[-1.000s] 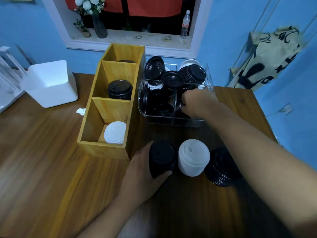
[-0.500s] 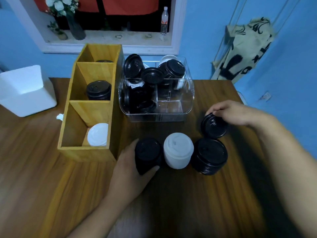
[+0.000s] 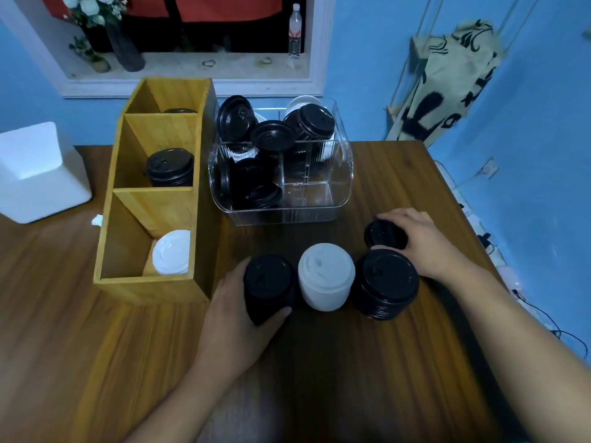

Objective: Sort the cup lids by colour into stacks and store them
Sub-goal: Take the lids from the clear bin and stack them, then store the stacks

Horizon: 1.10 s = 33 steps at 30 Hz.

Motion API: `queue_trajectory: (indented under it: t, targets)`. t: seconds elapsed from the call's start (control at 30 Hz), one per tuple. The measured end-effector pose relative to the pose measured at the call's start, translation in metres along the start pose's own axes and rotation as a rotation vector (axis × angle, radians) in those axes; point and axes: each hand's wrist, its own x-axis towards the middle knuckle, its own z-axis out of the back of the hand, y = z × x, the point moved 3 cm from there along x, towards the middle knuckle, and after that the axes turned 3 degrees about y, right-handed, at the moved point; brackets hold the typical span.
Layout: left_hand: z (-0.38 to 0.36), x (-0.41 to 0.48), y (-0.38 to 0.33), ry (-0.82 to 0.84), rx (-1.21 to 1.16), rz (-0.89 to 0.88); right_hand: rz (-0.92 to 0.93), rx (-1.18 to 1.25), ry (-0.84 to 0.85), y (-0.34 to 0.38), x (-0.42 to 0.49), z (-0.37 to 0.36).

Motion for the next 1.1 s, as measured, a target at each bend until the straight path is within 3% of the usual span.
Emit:
queue_trajectory:
  t: [0.2, 0.4, 0.53, 0.67, 0.87, 1.1]
  targets:
    - [0.000, 0.001, 0.000, 0.000, -0.005, -0.014, 0.031, 0.095, -0.069, 0.001, -0.010, -0.002]
    - [-0.001, 0.000, 0.002, 0.001, -0.001, -0.023, 0.001, 0.472, -0.450, 0.019, -0.055, 0.042]
    - [-0.001, 0.000, 0.002, -0.007, -0.003, -0.033, 0.141, 0.382, -0.358, 0.051, -0.091, 0.043]
    - [-0.001, 0.000, 0.002, -0.009, -0.001, -0.032, 0.148, 0.222, -0.226, 0.062, -0.099, 0.014]
    - [0.000, -0.001, 0.001, -0.012, 0.015, -0.029, 0.171, 0.048, -0.216, 0.068, -0.097, -0.006]
    - [0.001, -0.001, -0.003, -0.011, 0.031, -0.019, 0.159, 0.075, -0.234, 0.069, -0.094, -0.025]
